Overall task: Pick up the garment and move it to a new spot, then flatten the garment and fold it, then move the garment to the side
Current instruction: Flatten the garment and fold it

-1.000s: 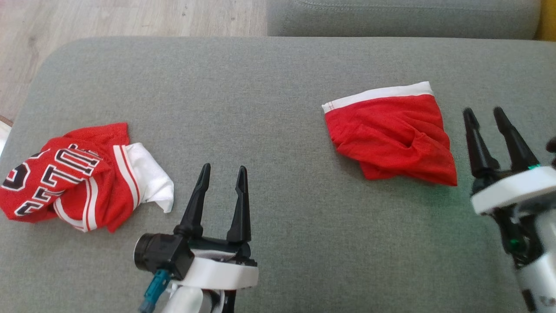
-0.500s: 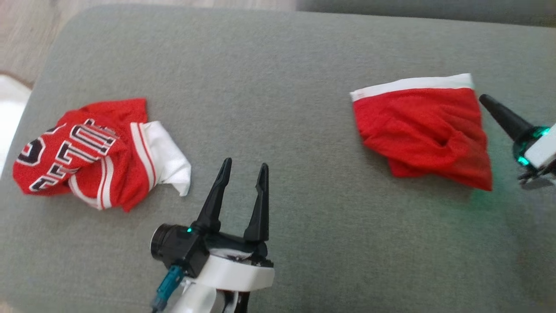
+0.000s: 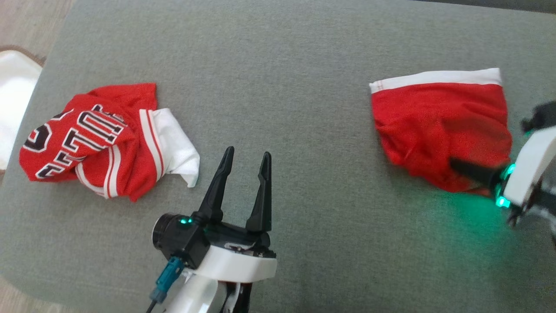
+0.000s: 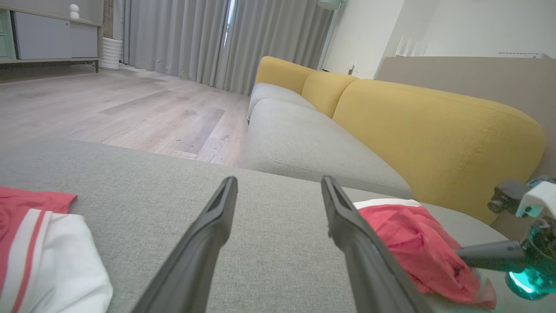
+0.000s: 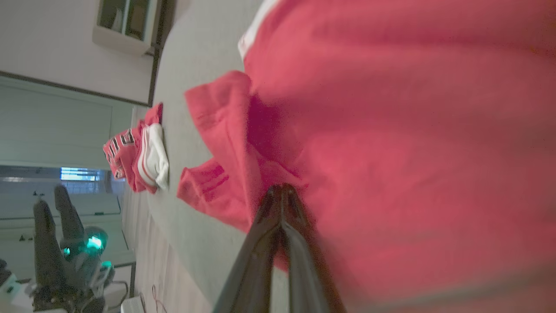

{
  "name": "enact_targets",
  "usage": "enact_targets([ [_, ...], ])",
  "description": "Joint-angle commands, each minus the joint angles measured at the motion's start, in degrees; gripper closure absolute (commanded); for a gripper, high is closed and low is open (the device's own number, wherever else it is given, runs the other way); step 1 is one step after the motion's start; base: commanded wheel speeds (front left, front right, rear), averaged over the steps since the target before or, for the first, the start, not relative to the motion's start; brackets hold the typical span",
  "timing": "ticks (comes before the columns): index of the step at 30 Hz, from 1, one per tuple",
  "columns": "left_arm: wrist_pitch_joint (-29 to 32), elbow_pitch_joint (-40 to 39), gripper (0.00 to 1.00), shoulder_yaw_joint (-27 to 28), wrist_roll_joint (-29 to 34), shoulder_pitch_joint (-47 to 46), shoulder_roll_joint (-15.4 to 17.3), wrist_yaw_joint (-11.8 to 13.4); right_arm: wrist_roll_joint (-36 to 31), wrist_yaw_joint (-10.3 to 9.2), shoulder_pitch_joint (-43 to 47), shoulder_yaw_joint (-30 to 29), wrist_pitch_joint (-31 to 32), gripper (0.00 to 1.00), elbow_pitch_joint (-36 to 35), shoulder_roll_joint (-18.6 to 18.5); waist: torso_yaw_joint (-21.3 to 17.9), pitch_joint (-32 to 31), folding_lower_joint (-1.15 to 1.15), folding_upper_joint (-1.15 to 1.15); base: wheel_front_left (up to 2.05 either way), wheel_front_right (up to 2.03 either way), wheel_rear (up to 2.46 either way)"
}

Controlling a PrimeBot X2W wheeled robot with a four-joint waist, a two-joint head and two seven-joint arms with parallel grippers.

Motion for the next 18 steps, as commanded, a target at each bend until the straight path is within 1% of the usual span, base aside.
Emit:
enact_targets([
  [1, -0.3, -2.1, 0.00, 1.9, 0.0, -1.8, 0.0, 0.4, 0.5, 0.39, 2.3, 0.5, 0.8, 1.00, -3.0, -2.2, -0.6, -0.4, -0.01, 0.00, 0.00, 0.00, 0.00],
  [4, -0.3, -2.1, 0.00, 2.2, 0.3, -1.7, 0.0, 0.3, 1.3, 0.39, 5.5, 0.9, 1.5, 1.00, -7.3, -2.5, -1.5, -1.2, -0.01, 0.00, 0.00, 0.00, 0.00],
  [7, -0.3, -1.9, 0.00, 2.4, 0.4, -1.3, 0.0, 0.2, 2.3, 0.39, 8.0, 0.1, 0.9, 1.00, -11.5, -2.4, -2.1, -2.2, -0.01, 0.00, 0.00, 0.00, 0.00],
  [8, -0.3, -1.9, 0.00, 2.7, 0.5, -1.0, 0.0, 0.2, 1.4, 0.39, 8.4, -1.1, -1.6, 1.00, -14.2, -2.5, -2.5, -2.8, -0.01, 0.00, 0.00, 0.00, 0.00],
  [9, -0.3, -1.8, 0.00, 2.9, 0.6, -0.9, 0.0, 0.2, 0.5, 0.39, 8.2, -1.7, -3.3, 1.00, -15.1, -2.3, -2.8, -3.0, -0.01, 0.00, 0.00, 0.00, 0.00],
  [12, -0.3, -1.7, 0.00, 3.1, 0.7, -0.5, 0.0, 0.1, -2.0, 0.39, 6.9, -2.5, -7.5, 1.00, -15.4, -0.9, -2.9, -3.5, -0.01, 0.00, 0.00, 0.00, 0.00],
  [14, -0.3, -1.7, 0.00, 3.0, 0.8, -0.6, 0.0, -0.2, -4.5, 0.39, 5.2, -2.4, -10.3, 1.00, -14.2, -0.1, -2.5, -3.5, -0.01, 0.00, 0.00, 0.00, 0.00],
  [16, -0.3, -1.8, 0.00, 2.8, 0.9, -0.7, 0.0, -0.3, -7.5, 0.39, 3.5, -1.1, -13.4, 1.00, -12.3, 1.0, -2.0, -3.5, -0.01, 0.00, 0.00, 0.00, 0.00],
  [18, -0.3, -1.8, 0.00, 2.7, 0.9, -0.8, 0.0, -0.4, -10.7, 0.39, 1.9, 1.9, -15.7, 1.00, -9.9, 1.8, -1.4, -3.5, -0.01, 0.00, 0.00, 0.00, 0.00],
])
